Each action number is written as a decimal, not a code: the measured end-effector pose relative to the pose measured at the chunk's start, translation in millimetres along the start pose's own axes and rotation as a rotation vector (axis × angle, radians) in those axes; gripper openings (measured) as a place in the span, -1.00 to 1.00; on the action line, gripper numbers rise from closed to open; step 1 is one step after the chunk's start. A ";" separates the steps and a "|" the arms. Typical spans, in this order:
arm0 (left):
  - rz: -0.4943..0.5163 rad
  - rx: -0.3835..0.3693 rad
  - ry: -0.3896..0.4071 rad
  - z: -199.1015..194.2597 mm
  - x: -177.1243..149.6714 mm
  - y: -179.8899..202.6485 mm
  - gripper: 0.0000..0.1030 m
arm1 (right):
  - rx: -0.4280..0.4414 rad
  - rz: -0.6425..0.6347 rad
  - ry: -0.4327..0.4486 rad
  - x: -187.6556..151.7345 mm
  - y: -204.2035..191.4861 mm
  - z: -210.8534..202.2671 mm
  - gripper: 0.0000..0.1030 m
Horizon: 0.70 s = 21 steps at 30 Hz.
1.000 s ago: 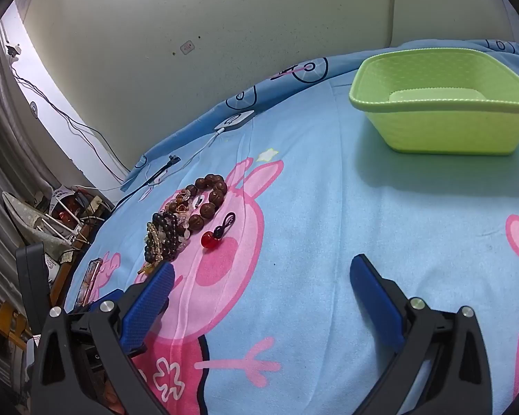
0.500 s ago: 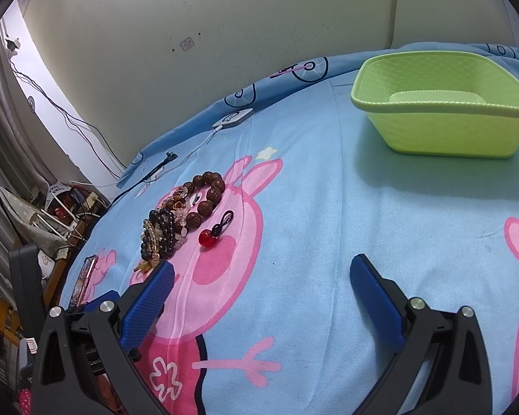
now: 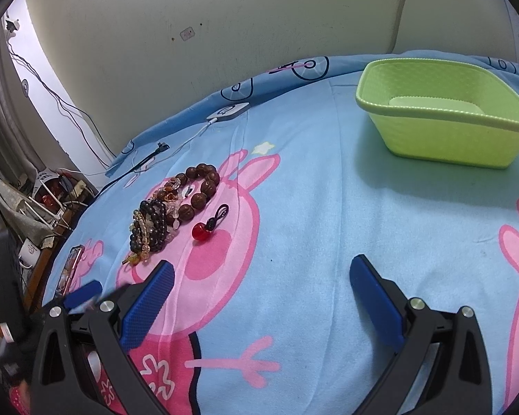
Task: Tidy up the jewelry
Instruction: 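Reach the right tool to the large brown wooden bead bracelet and grasp it, then lift the brown bead bracelet with the right tool toward the green basket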
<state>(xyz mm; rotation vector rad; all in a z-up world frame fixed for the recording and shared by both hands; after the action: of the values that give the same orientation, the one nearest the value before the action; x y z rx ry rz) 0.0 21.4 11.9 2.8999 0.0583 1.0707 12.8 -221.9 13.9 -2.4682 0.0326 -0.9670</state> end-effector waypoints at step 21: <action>-0.038 -0.081 0.076 16.2 56.8 -58.4 0.52 | -0.016 -0.347 -0.187 78.4 -58.4 109.7 -0.63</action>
<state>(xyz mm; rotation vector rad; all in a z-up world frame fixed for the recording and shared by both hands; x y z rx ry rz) 52.7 82.1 32.9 2.7755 0.0704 1.1484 133.6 -138.4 20.3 -2.6200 -0.4649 -0.8658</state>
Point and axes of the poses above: each gripper's, at about its wrist camera, not at the fingertips, and z roughly the way its jaws point, y to its right, x to its top, the point moved 1 cm from there along z, roughly the way its jaws point, and after that the axes turned 3 degrees about x, right-handed, at the moved point
